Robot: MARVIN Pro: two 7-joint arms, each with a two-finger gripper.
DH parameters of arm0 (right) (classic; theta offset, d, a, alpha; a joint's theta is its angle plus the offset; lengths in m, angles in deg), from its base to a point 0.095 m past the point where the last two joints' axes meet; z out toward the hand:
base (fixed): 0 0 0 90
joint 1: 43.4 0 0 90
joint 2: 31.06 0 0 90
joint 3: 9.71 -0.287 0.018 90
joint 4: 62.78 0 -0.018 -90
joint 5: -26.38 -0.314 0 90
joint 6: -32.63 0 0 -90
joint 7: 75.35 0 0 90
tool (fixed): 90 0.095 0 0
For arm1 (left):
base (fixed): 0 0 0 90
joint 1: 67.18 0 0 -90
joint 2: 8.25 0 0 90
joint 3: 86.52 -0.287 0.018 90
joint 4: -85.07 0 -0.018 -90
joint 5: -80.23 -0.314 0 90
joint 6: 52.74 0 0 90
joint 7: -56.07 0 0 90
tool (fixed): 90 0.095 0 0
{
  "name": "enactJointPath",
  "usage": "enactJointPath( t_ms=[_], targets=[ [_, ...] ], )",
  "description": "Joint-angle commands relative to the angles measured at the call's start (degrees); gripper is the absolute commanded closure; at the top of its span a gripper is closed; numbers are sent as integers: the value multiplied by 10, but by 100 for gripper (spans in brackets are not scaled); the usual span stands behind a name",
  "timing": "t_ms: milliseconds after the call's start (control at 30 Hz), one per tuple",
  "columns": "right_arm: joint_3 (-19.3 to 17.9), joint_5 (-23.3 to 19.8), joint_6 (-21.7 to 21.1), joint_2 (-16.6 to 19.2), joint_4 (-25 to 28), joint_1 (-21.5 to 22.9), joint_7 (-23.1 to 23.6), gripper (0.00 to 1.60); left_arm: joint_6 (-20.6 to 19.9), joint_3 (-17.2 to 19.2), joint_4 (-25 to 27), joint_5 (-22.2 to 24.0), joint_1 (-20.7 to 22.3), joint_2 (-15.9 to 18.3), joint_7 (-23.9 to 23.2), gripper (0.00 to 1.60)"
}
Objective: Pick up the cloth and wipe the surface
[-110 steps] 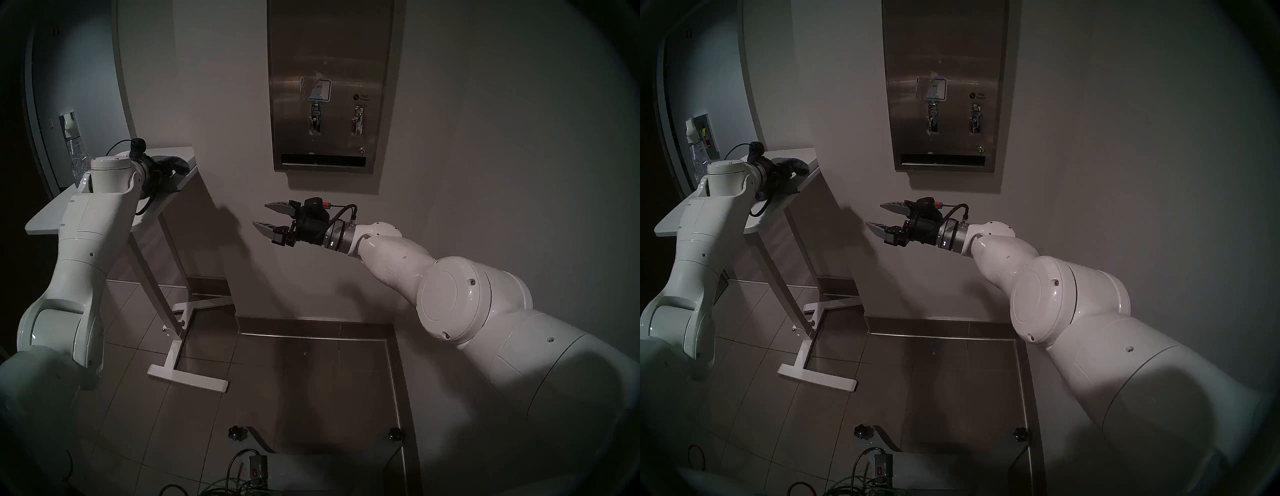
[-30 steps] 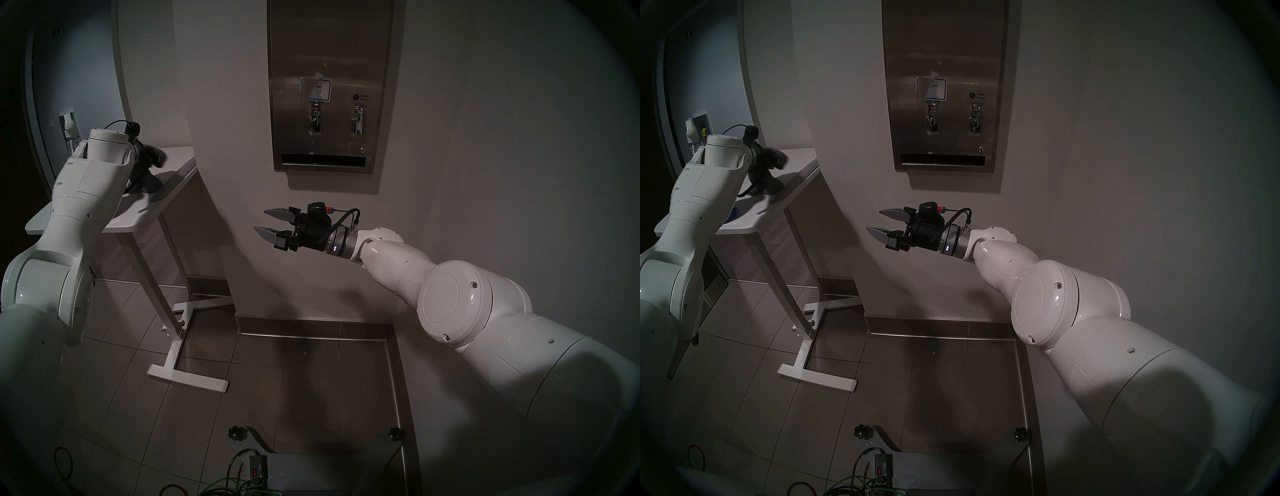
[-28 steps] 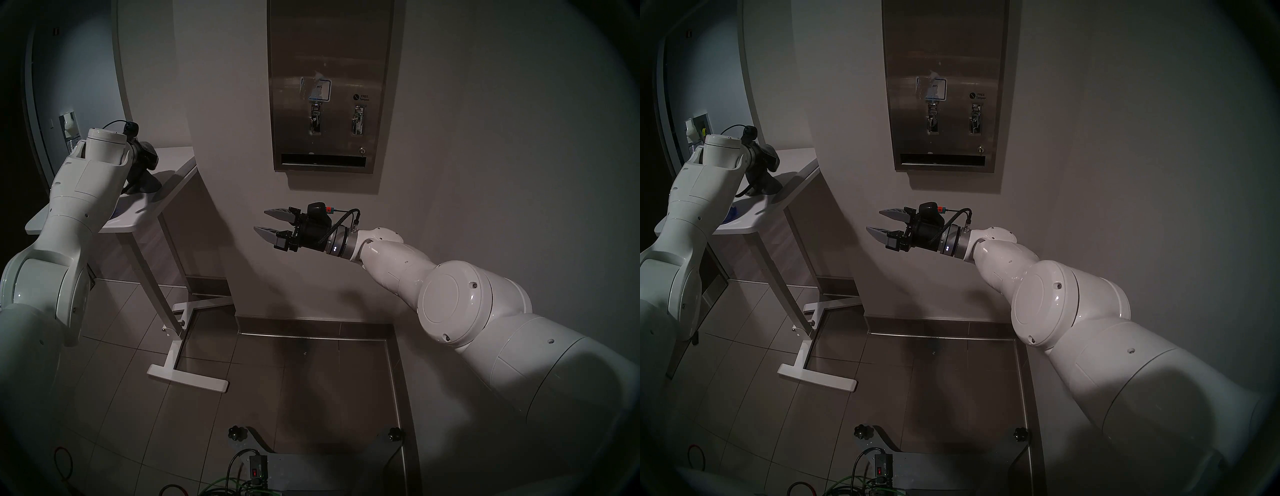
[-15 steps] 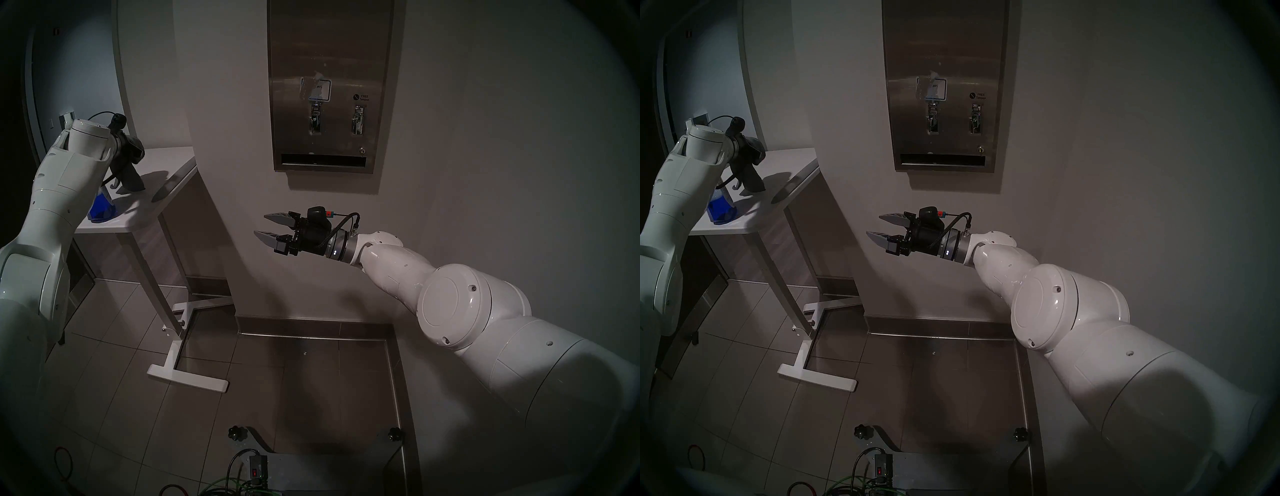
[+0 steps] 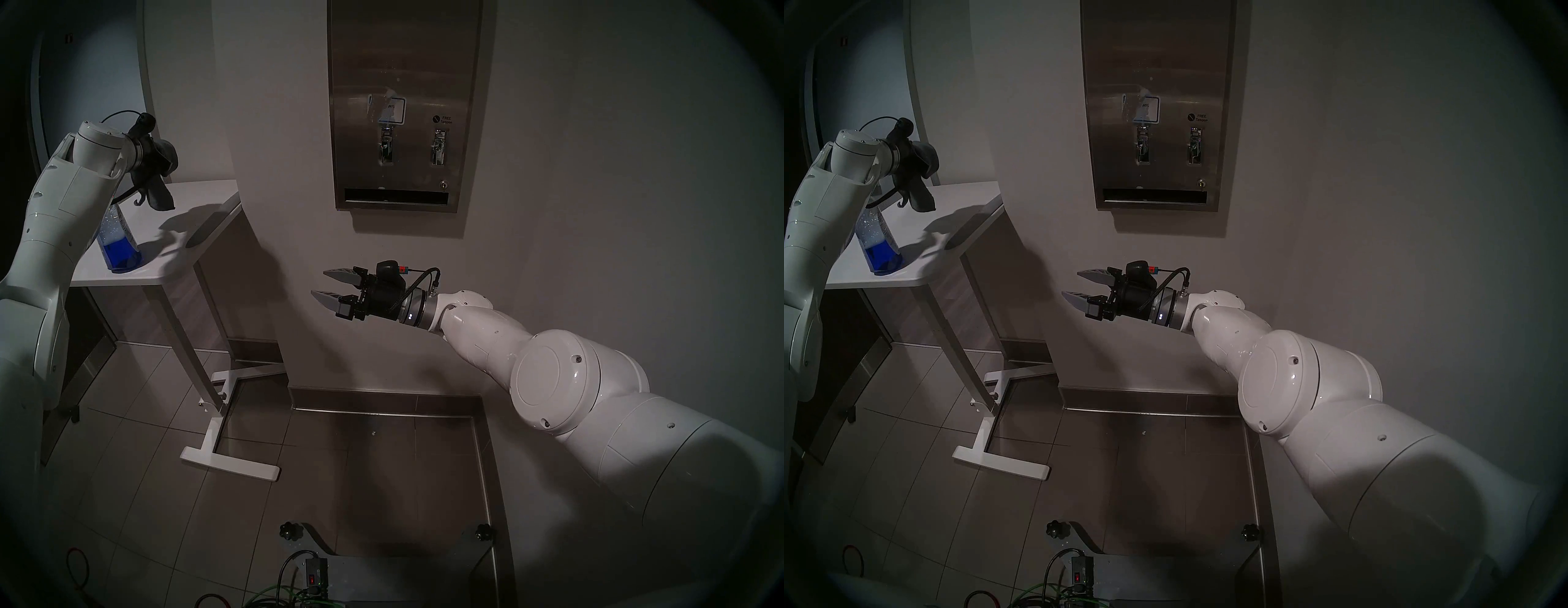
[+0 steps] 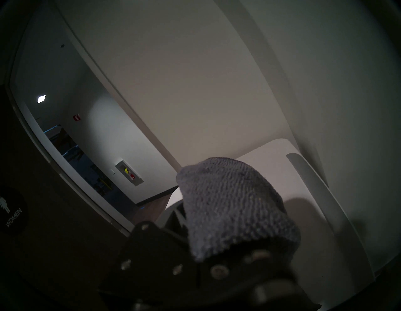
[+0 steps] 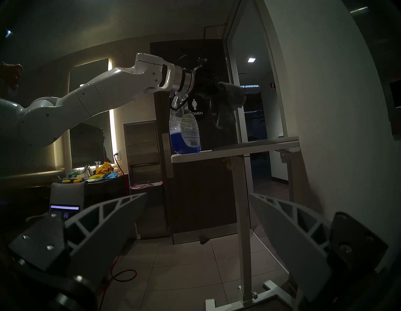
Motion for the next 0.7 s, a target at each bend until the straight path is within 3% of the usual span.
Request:
enactJointPath(
  t_ms=[0,667],
  targets=[
    [-3,-3,-1,3,10,8,-2,0,-14,42,-6,4,62,17,31,160],
    [-6,-4,-7,12,12,0,-4,0,-79,98,-58,15,104,-12,109,160]
  ],
)
